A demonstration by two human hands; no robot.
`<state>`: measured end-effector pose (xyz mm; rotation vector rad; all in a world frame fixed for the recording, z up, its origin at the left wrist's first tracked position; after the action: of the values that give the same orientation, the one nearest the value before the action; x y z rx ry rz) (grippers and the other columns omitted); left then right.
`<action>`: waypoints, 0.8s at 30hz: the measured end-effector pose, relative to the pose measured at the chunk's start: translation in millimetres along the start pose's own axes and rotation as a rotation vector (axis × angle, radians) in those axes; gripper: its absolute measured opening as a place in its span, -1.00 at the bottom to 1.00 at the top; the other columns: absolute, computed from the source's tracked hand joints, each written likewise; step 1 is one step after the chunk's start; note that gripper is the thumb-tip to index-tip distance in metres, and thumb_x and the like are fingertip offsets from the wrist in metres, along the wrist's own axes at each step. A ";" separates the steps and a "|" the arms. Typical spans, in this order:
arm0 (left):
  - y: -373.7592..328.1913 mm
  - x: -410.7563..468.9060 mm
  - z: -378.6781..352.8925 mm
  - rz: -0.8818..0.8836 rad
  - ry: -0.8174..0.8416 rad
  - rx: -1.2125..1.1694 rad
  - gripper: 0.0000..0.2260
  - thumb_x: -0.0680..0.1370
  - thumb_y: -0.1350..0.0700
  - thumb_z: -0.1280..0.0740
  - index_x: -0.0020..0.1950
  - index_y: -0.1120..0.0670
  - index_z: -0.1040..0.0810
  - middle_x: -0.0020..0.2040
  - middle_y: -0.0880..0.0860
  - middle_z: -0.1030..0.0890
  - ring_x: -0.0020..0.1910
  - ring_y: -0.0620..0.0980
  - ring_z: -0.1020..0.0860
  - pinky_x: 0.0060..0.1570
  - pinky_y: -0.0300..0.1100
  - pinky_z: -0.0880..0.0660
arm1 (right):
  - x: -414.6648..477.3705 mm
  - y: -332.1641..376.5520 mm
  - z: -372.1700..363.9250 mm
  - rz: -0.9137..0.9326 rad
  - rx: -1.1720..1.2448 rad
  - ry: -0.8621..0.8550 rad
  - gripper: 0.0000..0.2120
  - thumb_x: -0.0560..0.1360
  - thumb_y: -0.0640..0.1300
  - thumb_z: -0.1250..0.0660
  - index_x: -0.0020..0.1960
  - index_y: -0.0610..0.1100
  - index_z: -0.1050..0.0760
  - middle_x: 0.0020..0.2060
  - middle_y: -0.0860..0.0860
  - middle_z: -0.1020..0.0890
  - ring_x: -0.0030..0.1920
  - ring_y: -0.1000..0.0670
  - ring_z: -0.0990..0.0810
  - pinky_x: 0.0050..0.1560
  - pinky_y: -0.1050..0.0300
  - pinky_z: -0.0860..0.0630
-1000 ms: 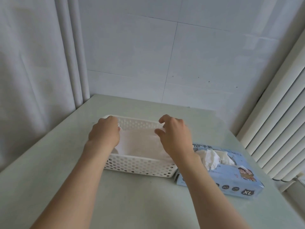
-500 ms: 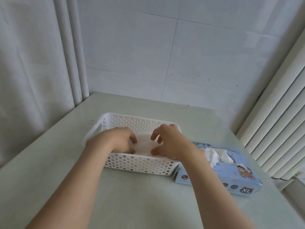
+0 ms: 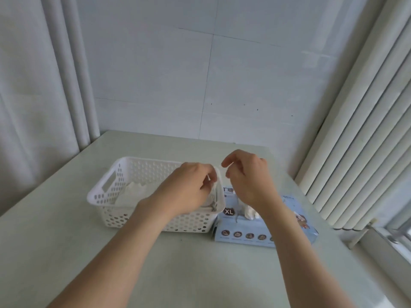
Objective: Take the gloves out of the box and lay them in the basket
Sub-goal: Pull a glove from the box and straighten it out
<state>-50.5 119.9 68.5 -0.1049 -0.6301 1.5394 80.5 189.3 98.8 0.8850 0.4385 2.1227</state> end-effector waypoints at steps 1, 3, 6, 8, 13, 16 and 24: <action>-9.4 -0.1 -7.0 -0.049 0.002 -0.001 -0.83 0.67 0.11 -0.29 0.19 -0.04 -0.64 0.05 -0.09 -0.65 0.06 -0.09 -0.58 0.13 -0.09 -0.54 | -3.0 -9.1 11.3 -0.038 0.028 -0.042 -0.69 0.53 -0.36 -0.17 -0.05 -0.08 -0.64 -0.35 -0.01 -0.68 -0.27 0.07 -0.61 -0.24 0.22 -0.52; -27.8 -2.1 -19.4 -0.133 -0.001 0.004 -0.82 0.68 0.08 -0.28 0.21 -0.03 -0.63 0.11 -0.07 -0.64 0.17 -0.06 -0.54 0.22 -0.04 -0.50 | -13.5 -32.1 30.6 -0.129 0.085 -0.134 -0.70 0.53 -0.36 -0.18 -0.11 -0.09 -0.64 -0.33 0.01 -0.69 -0.29 0.09 -0.62 -0.29 0.21 -0.52; -47.6 -7.2 -33.9 -0.214 -0.028 0.051 -0.79 0.69 0.02 -0.27 0.27 0.01 -0.62 0.14 -0.03 -0.64 0.20 -0.02 -0.52 0.24 -0.02 -0.45 | -33.9 -63.5 44.4 -0.225 0.102 -0.220 -0.81 0.53 -0.26 -0.29 -0.17 -0.08 -0.64 -0.36 0.05 -0.68 -0.28 0.09 -0.62 -0.27 0.19 -0.50; -54.3 -9.1 -43.8 -0.238 -0.027 0.097 -0.78 0.69 -0.04 -0.26 0.25 0.00 -0.59 0.12 -0.05 -0.63 0.20 -0.02 -0.52 0.25 -0.01 -0.44 | -41.6 -74.8 45.0 -0.220 0.069 -0.193 -0.88 0.49 -0.16 -0.39 -0.22 -0.06 -0.63 -0.39 0.07 -0.67 -0.30 0.10 -0.63 -0.28 0.18 -0.52; -60.1 -13.1 -61.3 -0.248 0.037 0.155 -0.63 0.67 -0.20 -0.23 0.42 -0.10 -0.46 0.16 -0.10 -0.62 0.25 -0.04 -0.50 0.28 -0.02 -0.40 | -46.5 -79.5 33.5 -0.129 -0.057 0.010 -0.92 0.45 -0.02 -0.48 -0.22 0.06 -0.66 -0.36 0.14 -0.69 -0.26 0.16 -0.65 -0.25 0.28 -0.55; -58.0 -14.6 -65.3 -0.248 0.068 0.174 -0.59 0.67 -0.24 -0.22 0.46 -0.11 -0.40 0.26 -0.10 -0.59 0.33 -0.04 -0.46 0.29 -0.01 -0.41 | -46.9 -85.3 28.8 -0.112 -0.089 0.015 -0.87 0.45 -0.11 -0.43 -0.25 0.06 -0.64 -0.37 0.20 -0.67 -0.27 0.15 -0.63 -0.25 0.26 -0.54; -56.2 -14.3 -71.1 -0.242 0.109 0.213 -0.57 0.68 -0.26 -0.18 0.50 -0.14 -0.38 0.33 -0.14 -0.50 0.38 -0.08 -0.39 0.27 -0.01 -0.47 | -46.6 -87.1 33.5 -0.097 0.036 -0.192 -0.85 0.51 -0.15 -0.40 -0.21 0.03 -0.63 -0.33 0.11 -0.61 -0.27 0.10 -0.56 -0.21 0.23 -0.44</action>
<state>32.2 125.7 29.4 0.0475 -0.3744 1.3475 171.9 209.5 52.7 1.0556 0.4134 1.9261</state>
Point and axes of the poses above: each hand's wrist, its own x-axis towards the middle knuckle, its own z-axis out of the back of the hand, y = z × x, the point moved 8 cm from there along x, towards the middle knuckle
